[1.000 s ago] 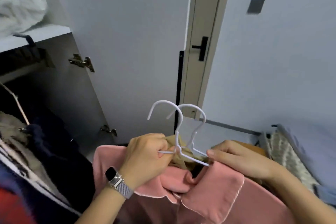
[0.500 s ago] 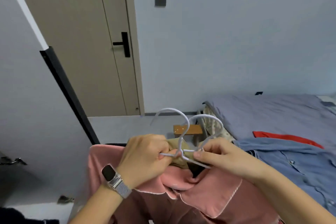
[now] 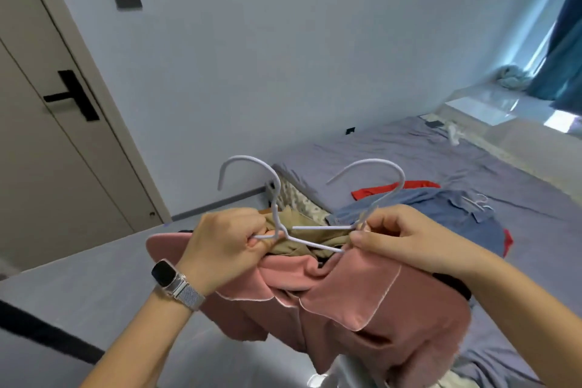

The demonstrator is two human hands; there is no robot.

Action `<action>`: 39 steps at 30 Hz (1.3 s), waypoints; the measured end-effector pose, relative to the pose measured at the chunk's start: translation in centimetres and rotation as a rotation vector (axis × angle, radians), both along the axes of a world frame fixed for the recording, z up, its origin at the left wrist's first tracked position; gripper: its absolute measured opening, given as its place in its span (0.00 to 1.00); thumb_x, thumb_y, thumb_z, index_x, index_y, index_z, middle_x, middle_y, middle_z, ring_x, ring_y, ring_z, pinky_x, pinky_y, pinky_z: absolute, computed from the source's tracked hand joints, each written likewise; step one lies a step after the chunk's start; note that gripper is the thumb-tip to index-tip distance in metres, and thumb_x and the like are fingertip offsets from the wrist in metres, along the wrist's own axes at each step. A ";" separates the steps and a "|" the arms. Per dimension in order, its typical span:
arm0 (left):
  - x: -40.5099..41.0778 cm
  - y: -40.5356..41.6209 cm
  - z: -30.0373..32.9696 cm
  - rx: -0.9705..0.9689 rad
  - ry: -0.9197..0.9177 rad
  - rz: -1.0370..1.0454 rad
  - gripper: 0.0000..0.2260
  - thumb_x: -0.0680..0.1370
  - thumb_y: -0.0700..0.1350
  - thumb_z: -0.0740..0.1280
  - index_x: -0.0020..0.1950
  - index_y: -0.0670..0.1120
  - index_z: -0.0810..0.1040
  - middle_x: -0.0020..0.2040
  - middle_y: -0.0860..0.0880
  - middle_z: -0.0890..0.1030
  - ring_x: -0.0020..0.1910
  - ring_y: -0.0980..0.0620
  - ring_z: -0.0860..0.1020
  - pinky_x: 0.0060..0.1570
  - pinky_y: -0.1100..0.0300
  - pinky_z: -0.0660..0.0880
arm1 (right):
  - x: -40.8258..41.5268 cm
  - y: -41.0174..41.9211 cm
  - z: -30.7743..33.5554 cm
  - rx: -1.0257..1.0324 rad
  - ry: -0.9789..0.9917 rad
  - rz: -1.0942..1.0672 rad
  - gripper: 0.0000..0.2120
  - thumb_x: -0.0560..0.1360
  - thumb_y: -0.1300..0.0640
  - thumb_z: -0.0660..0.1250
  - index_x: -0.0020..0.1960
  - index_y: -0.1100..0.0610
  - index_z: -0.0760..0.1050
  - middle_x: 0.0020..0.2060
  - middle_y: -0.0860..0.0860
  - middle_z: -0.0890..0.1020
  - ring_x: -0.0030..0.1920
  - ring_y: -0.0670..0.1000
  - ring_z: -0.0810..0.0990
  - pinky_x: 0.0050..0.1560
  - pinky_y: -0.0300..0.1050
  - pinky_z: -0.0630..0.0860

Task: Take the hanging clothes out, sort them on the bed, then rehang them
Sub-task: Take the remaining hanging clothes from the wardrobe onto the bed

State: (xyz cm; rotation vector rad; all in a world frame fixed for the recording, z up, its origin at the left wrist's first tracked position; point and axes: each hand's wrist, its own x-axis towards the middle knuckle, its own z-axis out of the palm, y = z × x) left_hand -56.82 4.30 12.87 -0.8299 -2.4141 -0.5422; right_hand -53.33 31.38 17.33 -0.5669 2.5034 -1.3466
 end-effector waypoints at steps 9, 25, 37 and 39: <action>-4.5 4.9 0.4 0.025 -0.079 -0.236 0.20 0.72 0.57 0.64 0.25 0.48 0.66 0.40 0.59 0.72 0.38 0.56 0.73 0.33 0.64 0.64 | -0.5 -0.1 -0.8 -0.042 -0.087 -0.279 0.24 0.65 0.57 0.77 0.31 0.56 0.60 0.28 0.50 0.62 0.32 0.48 0.60 0.33 0.43 0.60; -11.5 13.8 -1.9 -0.186 -0.346 -0.457 0.23 0.65 0.64 0.62 0.25 0.45 0.69 0.23 0.48 0.71 0.27 0.51 0.71 0.29 0.57 0.69 | -0.9 1.7 -4.6 0.354 0.048 -0.524 0.12 0.73 0.52 0.68 0.55 0.47 0.71 0.32 0.45 0.79 0.32 0.42 0.74 0.34 0.37 0.68; -17.5 25.2 -2.5 -0.102 -0.413 -0.619 0.13 0.64 0.61 0.68 0.28 0.57 0.69 0.33 0.57 0.78 0.34 0.58 0.75 0.36 0.55 0.74 | -4.5 12.5 -7.6 0.273 0.043 -0.790 0.18 0.67 0.42 0.62 0.29 0.54 0.66 0.23 0.47 0.66 0.27 0.44 0.63 0.29 0.38 0.60; -19.5 26.0 -3.0 0.002 -0.396 -0.669 0.08 0.65 0.57 0.69 0.38 0.57 0.73 0.41 0.59 0.78 0.42 0.60 0.75 0.45 0.57 0.74 | -6.3 14.6 -7.7 0.301 0.067 -0.806 0.19 0.69 0.43 0.64 0.29 0.56 0.66 0.24 0.48 0.66 0.28 0.45 0.63 0.30 0.41 0.61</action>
